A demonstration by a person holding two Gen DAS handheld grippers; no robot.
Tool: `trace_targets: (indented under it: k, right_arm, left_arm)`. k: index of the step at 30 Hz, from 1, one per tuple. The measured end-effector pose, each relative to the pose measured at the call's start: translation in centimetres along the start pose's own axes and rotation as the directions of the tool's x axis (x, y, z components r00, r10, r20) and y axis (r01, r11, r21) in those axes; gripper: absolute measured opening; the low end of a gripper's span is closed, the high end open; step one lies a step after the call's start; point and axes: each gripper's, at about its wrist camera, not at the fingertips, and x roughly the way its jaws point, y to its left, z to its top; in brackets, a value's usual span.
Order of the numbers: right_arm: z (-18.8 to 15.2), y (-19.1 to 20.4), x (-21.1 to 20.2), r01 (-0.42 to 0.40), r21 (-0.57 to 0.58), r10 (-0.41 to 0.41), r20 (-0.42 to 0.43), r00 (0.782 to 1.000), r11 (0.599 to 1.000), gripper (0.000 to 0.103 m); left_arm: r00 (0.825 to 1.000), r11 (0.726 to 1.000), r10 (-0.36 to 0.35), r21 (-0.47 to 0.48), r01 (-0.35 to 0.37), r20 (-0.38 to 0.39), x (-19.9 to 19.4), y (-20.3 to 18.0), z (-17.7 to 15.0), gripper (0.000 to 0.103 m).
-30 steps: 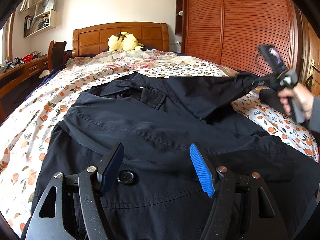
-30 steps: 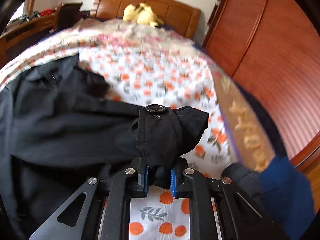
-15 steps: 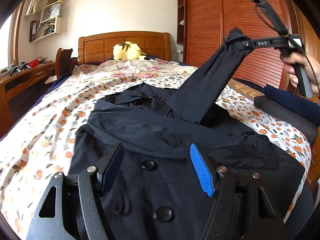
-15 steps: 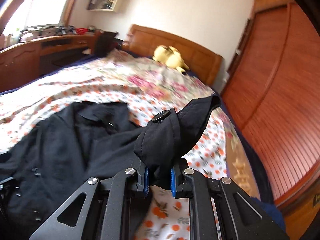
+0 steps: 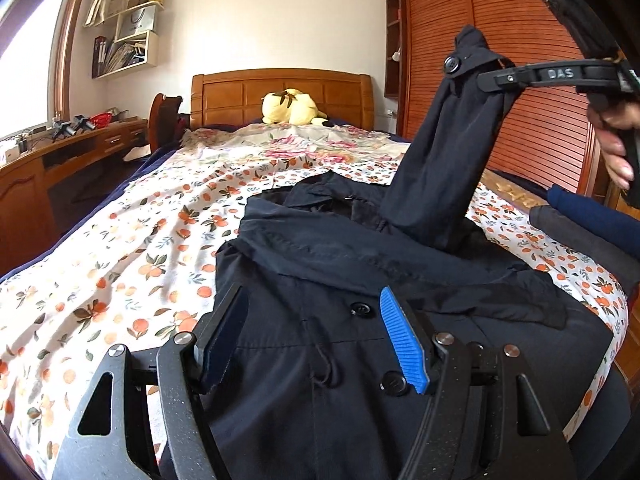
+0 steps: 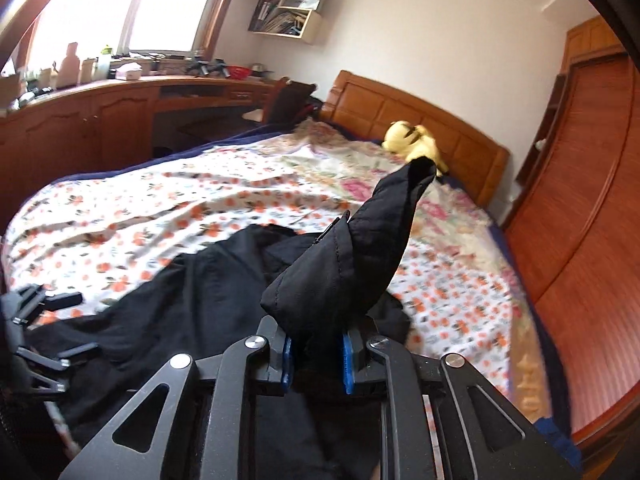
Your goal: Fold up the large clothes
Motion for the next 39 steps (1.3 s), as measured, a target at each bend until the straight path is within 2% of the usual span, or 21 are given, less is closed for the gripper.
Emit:
trace_targets:
  k: [2, 4, 7, 9, 16, 23, 29, 39]
  right_arm:
    - [0.2, 0.2, -0.5, -0.032, 0.014, 0.032, -0.009, 0.999, 0.999, 0.029]
    - [0.2, 0.8, -1.5, -0.066, 0.016, 0.066, -0.003, 0.998, 0.998, 0.044]
    - [0.3, 1.4, -2.7, -0.124, 0.009, 0.124, 0.012, 0.992, 0.992, 0.059]
    - [0.7, 1.1, -2.5, -0.139, -0.004, 0.139, 0.018, 0.990, 0.990, 0.062]
    - [-0.2, -0.8, -1.4, -0.171, -0.012, 0.171, 0.016, 0.985, 0.985, 0.064]
    - [-1.8, -1.7, -0.2, -0.152, 0.030, 0.153, -0.033, 0.988, 0.988, 0.064]
    - [-3.5, -1.2, 1.1, -0.142, 0.078, 0.147, -0.069, 0.987, 0.987, 0.064]
    - [-6.8, -0.4, 3.8, -0.155, 0.180, 0.177, -0.116, 0.977, 0.971, 0.064]
  left_arm:
    - [1.000, 1.000, 0.002, -0.004, -0.002, 0.003, -0.1, 0.3, 0.0, 0.070]
    - [1.000, 1.000, 0.003, -0.010, -0.003, 0.005, -0.1, 0.5, 0.2, 0.070]
    - [1.000, 1.000, 0.004, -0.021, -0.003, 0.008, 0.0, 0.7, 0.3, 0.070]
    - [1.000, 1.000, 0.005, -0.028, -0.005, 0.008, 0.1, 0.9, 0.3, 0.070]
    - [1.000, 0.999, 0.018, -0.045, -0.017, 0.014, -0.1, 1.8, 0.4, 0.070]
    - [1.000, 0.999, 0.018, -0.051, -0.017, 0.015, -0.2, 2.2, 0.5, 0.070]
    - [1.000, 0.999, 0.017, -0.043, -0.016, 0.023, -1.1, 2.5, 0.2, 0.070]
    - [0.999, 0.996, 0.046, -0.075, -0.047, -0.019, -1.9, 4.4, -1.2, 0.070]
